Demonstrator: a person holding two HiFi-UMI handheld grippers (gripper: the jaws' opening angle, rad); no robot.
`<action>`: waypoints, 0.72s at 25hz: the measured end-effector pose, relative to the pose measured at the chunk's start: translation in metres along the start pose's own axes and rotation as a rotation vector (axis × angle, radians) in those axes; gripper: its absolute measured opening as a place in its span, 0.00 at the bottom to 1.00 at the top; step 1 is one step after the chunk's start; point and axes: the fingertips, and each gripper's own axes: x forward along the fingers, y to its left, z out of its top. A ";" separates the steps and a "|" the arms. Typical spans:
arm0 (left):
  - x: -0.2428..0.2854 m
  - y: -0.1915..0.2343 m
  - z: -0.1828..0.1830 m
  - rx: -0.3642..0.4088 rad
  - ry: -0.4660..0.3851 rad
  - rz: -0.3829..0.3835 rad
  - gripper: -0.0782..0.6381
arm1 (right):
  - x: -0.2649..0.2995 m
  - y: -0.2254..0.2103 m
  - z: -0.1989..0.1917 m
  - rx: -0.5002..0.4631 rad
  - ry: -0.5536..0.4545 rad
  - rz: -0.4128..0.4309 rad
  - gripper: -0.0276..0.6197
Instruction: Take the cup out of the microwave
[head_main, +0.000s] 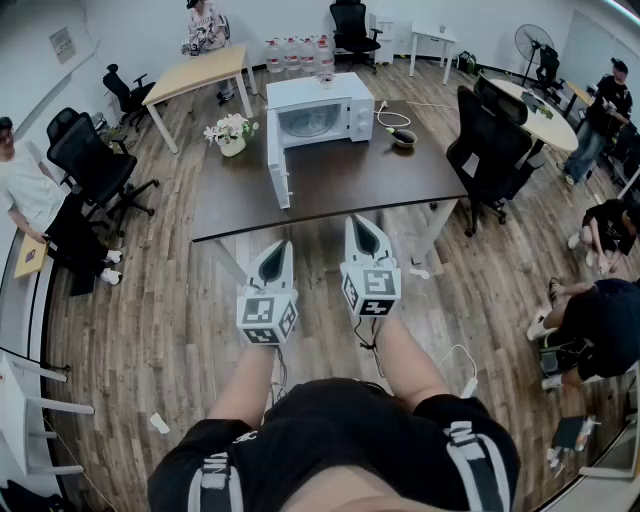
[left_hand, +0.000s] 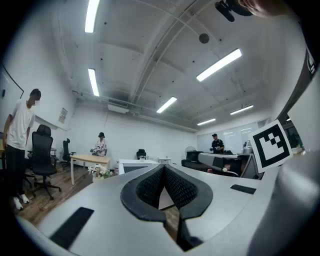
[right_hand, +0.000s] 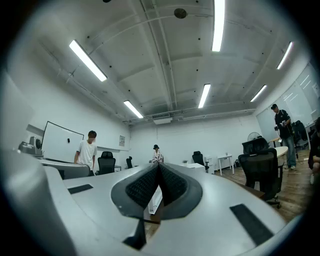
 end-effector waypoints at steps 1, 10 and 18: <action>0.000 -0.001 0.002 0.003 -0.002 0.004 0.11 | -0.001 0.000 0.002 0.002 -0.004 0.002 0.04; -0.001 -0.008 0.002 -0.011 0.013 0.021 0.11 | -0.005 -0.008 0.002 0.007 0.004 -0.001 0.04; 0.003 -0.024 0.009 0.014 -0.053 0.071 0.11 | -0.012 -0.031 -0.007 0.012 0.014 0.006 0.04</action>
